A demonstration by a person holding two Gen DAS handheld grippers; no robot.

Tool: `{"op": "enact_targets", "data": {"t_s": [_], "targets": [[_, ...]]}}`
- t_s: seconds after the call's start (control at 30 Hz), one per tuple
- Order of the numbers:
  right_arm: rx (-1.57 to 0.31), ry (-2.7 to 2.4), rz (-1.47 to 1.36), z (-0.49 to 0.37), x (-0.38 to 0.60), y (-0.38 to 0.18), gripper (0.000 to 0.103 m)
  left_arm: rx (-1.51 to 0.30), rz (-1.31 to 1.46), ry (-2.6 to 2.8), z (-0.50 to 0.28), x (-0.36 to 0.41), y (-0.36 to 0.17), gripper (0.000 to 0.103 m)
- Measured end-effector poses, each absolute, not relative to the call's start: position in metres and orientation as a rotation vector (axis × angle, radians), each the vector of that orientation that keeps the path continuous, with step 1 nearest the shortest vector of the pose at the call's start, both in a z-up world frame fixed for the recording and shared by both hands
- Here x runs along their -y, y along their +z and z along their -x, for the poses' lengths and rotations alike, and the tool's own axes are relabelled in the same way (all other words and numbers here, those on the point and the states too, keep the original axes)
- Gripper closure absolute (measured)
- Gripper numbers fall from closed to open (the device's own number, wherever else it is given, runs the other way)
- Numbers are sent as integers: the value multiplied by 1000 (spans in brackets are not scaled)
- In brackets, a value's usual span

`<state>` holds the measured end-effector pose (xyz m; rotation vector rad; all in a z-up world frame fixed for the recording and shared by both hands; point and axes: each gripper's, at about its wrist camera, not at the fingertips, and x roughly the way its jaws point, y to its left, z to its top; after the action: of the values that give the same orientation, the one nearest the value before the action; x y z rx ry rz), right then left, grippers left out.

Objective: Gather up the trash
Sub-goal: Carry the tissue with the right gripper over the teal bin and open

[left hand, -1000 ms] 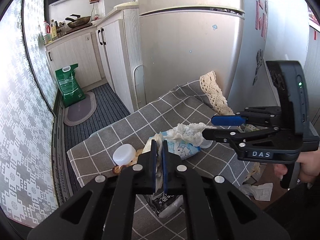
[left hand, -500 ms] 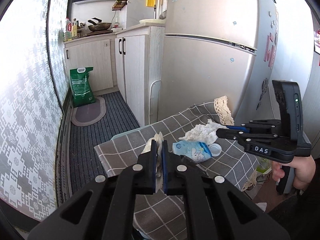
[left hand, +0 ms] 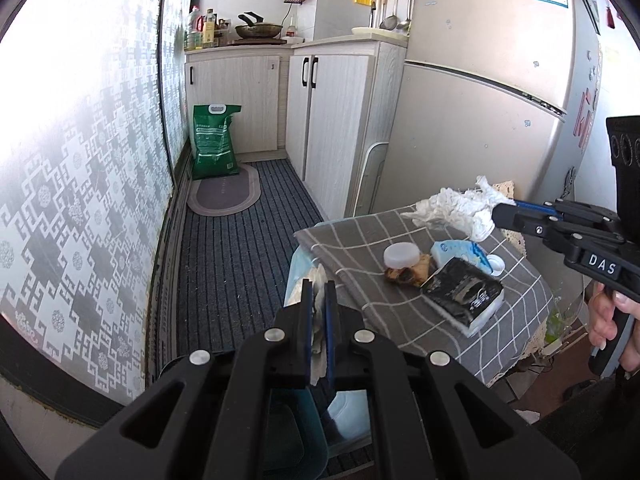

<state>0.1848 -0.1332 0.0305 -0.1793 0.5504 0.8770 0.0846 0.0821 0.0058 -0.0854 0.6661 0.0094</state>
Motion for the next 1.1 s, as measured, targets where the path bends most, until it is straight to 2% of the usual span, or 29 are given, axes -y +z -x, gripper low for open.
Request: {"op": "enact_targets", "data": {"t_s": [0.3,0.67,1.1], "targets": [[-597,947,304,-157,69,22,94,-801,113,57,-71,-118,-48,96],[-721,976,464,-129,-4,-18,93,-982,162,136,-59,-169,-115,96],[-866,993,585,-113,-58,-65,93,-1158,173,152,-57,-195,-182,96]]}}
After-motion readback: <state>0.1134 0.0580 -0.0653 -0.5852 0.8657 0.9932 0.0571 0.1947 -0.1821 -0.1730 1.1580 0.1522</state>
